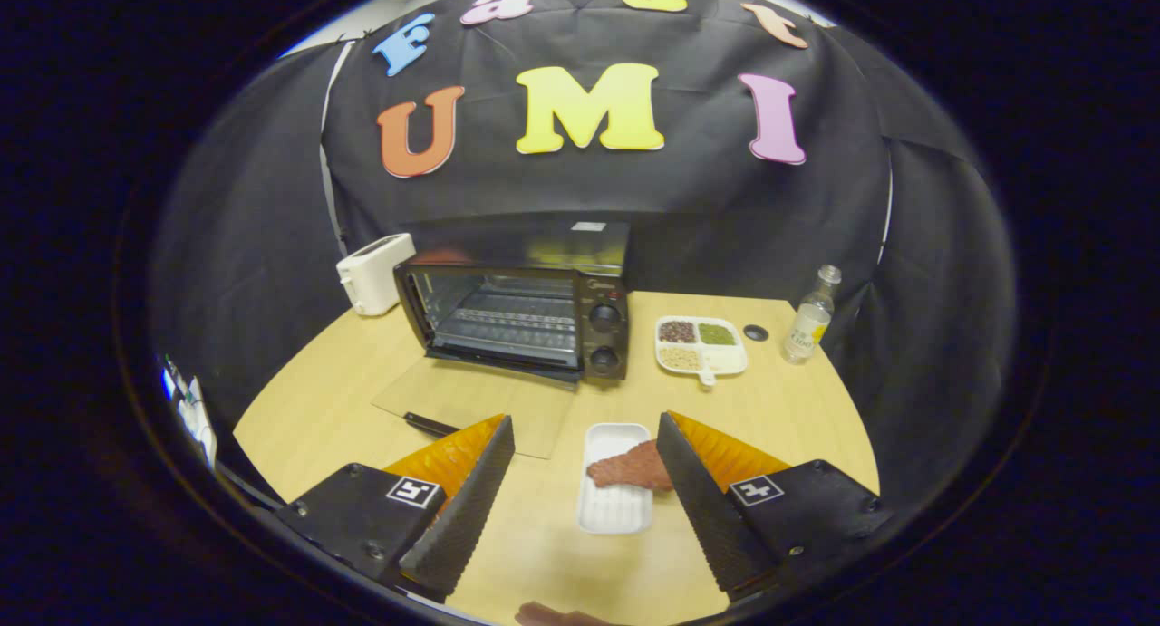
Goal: Open the toaster oven, put the food inside, and close the toaster oven door.
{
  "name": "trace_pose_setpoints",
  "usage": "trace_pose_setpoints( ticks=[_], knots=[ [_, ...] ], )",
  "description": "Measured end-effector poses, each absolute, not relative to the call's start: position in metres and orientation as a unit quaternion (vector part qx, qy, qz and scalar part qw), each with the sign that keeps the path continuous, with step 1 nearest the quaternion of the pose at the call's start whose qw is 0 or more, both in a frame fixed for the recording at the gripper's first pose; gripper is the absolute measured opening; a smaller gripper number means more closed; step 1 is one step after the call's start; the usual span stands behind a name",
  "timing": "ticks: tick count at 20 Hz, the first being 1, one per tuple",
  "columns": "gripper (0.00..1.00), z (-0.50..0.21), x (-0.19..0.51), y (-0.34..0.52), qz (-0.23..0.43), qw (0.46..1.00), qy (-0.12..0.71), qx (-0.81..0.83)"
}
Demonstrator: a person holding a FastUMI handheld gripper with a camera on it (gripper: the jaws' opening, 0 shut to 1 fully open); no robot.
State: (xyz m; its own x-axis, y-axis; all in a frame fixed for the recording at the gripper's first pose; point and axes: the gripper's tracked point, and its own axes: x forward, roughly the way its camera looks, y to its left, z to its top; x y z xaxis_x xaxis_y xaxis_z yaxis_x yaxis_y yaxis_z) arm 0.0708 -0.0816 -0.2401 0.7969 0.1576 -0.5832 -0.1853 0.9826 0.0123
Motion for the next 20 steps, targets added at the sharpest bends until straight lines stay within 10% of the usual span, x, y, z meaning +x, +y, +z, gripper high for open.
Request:
trace_pose_setpoints(
  ticks=[14,16,20],
  knots=[
    [0.84,-0.332,0.097,-0.139,0.161,0.879,0.431,0.126],
    [0.76,-0.339,0.100,-0.138,0.169,0.868,0.439,0.161],
    [0.26,-0.337,0.096,-0.134,0.174,0.856,0.440,0.208]
  ],
)
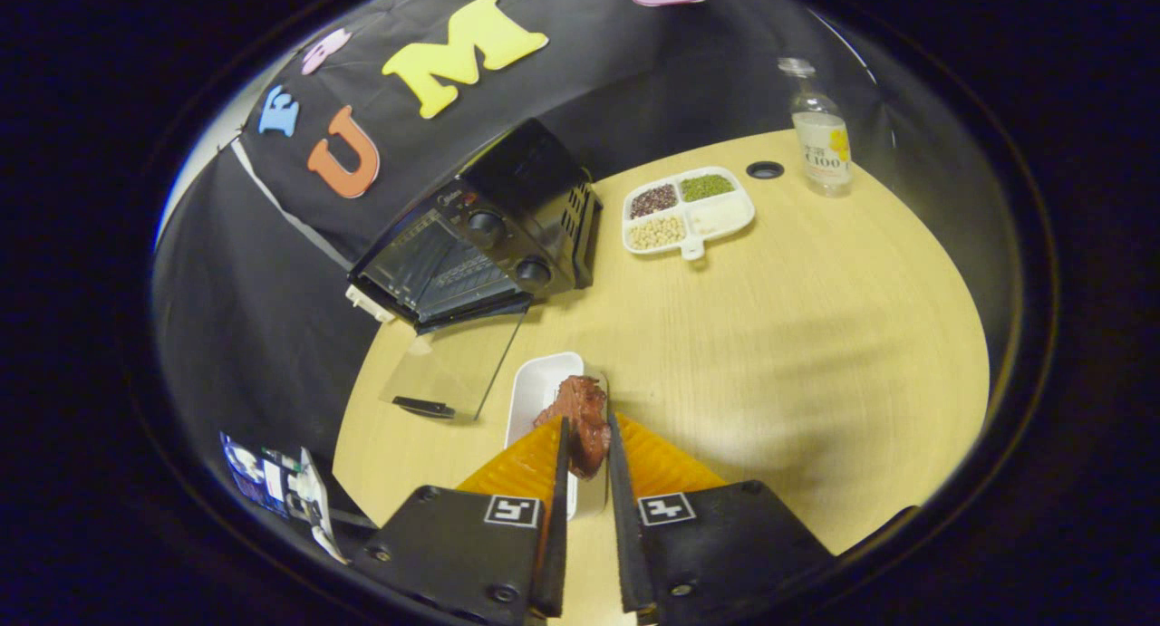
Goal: Open the toaster oven, put the food inside, and close the toaster oven door.
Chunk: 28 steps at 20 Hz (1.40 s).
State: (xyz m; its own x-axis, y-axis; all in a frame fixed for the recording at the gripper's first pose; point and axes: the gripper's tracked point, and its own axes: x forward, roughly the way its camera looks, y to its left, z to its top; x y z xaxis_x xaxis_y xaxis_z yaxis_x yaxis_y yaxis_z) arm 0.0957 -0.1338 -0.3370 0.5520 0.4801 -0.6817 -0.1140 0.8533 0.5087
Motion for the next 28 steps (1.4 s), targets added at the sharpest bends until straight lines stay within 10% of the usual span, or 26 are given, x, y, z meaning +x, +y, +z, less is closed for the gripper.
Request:
trace_pose_setpoints(
  ticks=[4,28],
  knots=[
    [0.13,-0.314,0.084,-0.123,0.180,0.866,0.427,0.186],
    [0.11,-0.237,0.117,0.076,0.178,0.946,0.267,0.053]
  ],
)
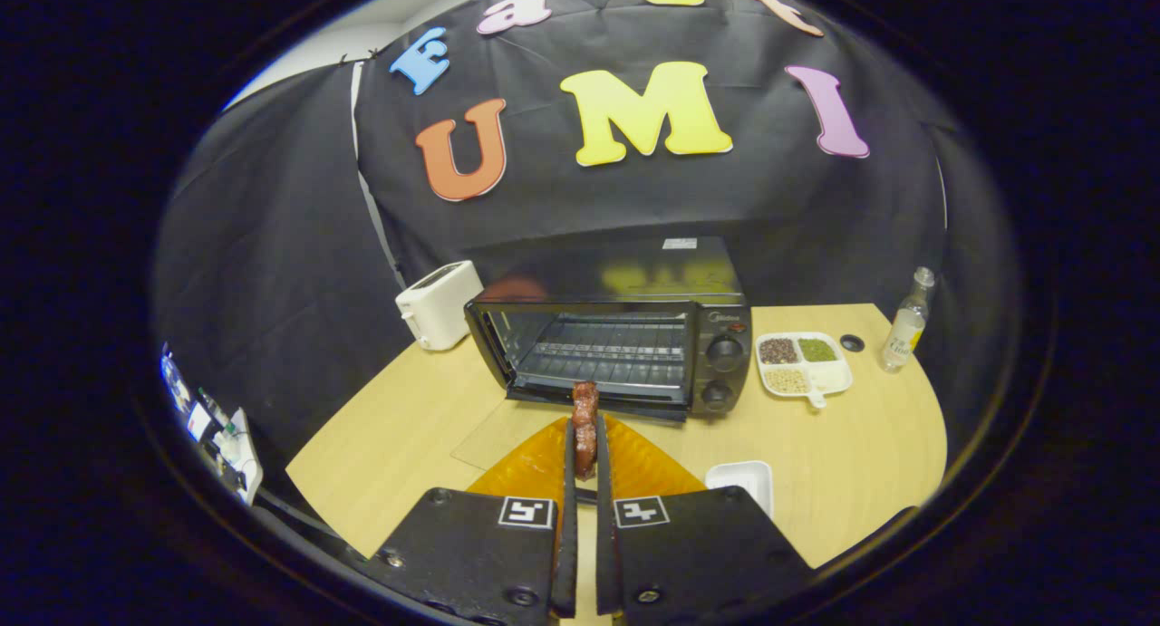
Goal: Open the toaster oven, put the food inside, and close the toaster oven door.
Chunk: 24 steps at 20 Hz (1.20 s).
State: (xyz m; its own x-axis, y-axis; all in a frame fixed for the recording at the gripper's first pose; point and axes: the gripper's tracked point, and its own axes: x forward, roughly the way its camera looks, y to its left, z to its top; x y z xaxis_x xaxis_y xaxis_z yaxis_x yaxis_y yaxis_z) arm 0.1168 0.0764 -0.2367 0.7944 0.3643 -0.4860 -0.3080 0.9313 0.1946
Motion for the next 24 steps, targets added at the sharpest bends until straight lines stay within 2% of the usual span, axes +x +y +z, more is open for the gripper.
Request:
trace_pose_setpoints(
  ticks=[8,13,20,24],
  knots=[
    [0.11,-0.263,0.184,0.122,0.145,0.951,0.216,0.166],
    [0.11,-0.282,0.225,0.138,0.123,0.935,0.183,0.276],
    [0.11,-0.301,0.284,0.137,0.086,0.903,0.141,0.396],
    [0.11,-0.316,0.305,0.129,0.068,0.902,0.143,0.401]
  ],
)
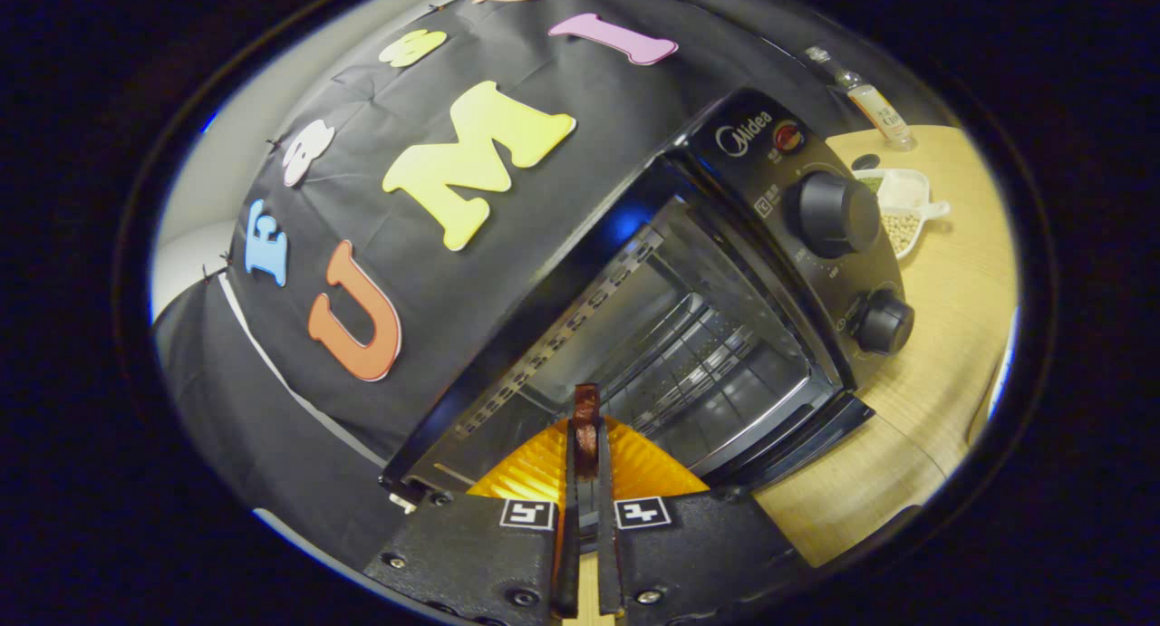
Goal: Open the toaster oven, put the food inside, and close the toaster oven door.
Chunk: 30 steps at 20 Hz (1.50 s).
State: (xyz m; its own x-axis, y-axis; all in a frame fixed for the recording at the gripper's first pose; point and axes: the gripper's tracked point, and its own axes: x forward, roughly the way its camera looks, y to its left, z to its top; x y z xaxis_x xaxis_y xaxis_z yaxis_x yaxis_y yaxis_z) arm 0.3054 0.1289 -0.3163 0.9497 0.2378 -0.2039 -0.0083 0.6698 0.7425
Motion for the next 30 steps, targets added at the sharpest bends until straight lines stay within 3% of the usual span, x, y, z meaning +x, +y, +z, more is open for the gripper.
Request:
trace_pose_setpoints(
  ticks=[4,9,13,15,23,30],
  knots=[
    [0.14,-0.326,0.313,0.118,0.044,0.920,0.154,0.356],
    [0.46,-0.340,0.306,0.105,0.021,0.930,0.189,0.314],
    [0.58,-0.327,0.288,0.095,0.016,0.936,0.192,0.293],
    [0.72,-0.321,0.271,0.093,0.022,0.940,0.197,0.279],
    [0.81,-0.327,0.171,0.102,0.056,0.960,0.220,0.166],
    [0.83,-0.369,0.095,0.124,0.053,0.969,0.233,0.069]
  ],
)
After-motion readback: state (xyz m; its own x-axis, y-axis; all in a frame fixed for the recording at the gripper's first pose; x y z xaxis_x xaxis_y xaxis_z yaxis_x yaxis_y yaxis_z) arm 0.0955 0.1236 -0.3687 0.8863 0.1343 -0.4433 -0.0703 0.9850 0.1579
